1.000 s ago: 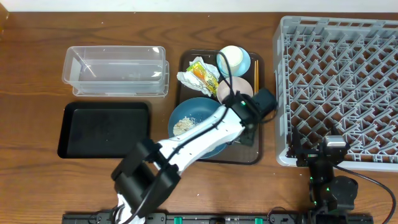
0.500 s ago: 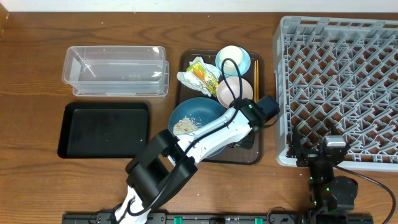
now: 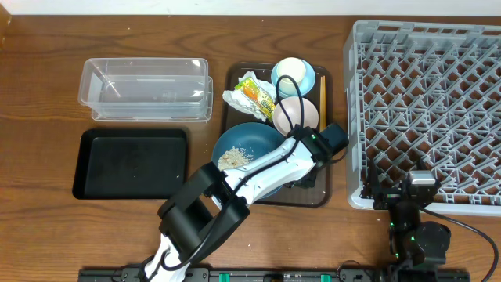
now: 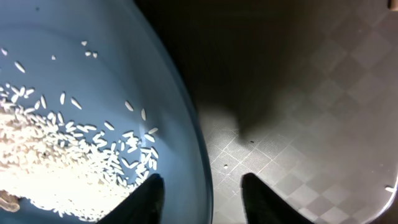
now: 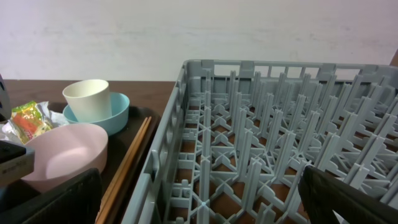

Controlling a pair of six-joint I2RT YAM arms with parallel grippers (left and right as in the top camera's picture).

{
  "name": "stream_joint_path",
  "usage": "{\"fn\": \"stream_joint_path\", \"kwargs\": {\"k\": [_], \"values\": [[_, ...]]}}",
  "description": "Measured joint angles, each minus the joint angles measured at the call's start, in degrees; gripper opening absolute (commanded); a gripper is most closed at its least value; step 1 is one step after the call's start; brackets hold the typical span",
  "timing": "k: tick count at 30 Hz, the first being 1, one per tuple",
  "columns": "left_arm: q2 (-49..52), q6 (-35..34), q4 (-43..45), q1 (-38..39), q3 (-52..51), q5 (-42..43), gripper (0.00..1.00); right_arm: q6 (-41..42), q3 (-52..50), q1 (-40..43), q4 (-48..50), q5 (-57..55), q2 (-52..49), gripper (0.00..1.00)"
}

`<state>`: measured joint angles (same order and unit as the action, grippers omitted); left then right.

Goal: Sort waste into correct bins and load items into the dishwasher rack
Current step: 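Grasp the blue plate's rim with the left gripper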

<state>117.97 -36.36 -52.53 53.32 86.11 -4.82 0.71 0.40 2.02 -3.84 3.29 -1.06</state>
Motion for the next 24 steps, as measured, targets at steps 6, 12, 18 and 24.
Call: {"fn": "stream_joint_path", "kwargs": {"k": [6,12,18,24], "values": [[0.0,0.0,0.0,0.0,0.0,-0.1,0.41,0.0,0.0,0.0,0.0,0.0,0.0,0.99],[0.0,-0.1,0.1,0.0,0.0,-0.1,0.39,0.0,0.0,0.0,0.0,0.0,0.0,0.99],[0.0,-0.1,0.5,0.4,0.0,-0.1,0.38,0.0,0.0,0.0,0.0,0.0,0.0,0.99],[0.0,-0.3,0.5,0.8,-0.5,-0.1,0.33,0.0,0.0,0.0,0.0,0.0,0.0,0.99]]}}
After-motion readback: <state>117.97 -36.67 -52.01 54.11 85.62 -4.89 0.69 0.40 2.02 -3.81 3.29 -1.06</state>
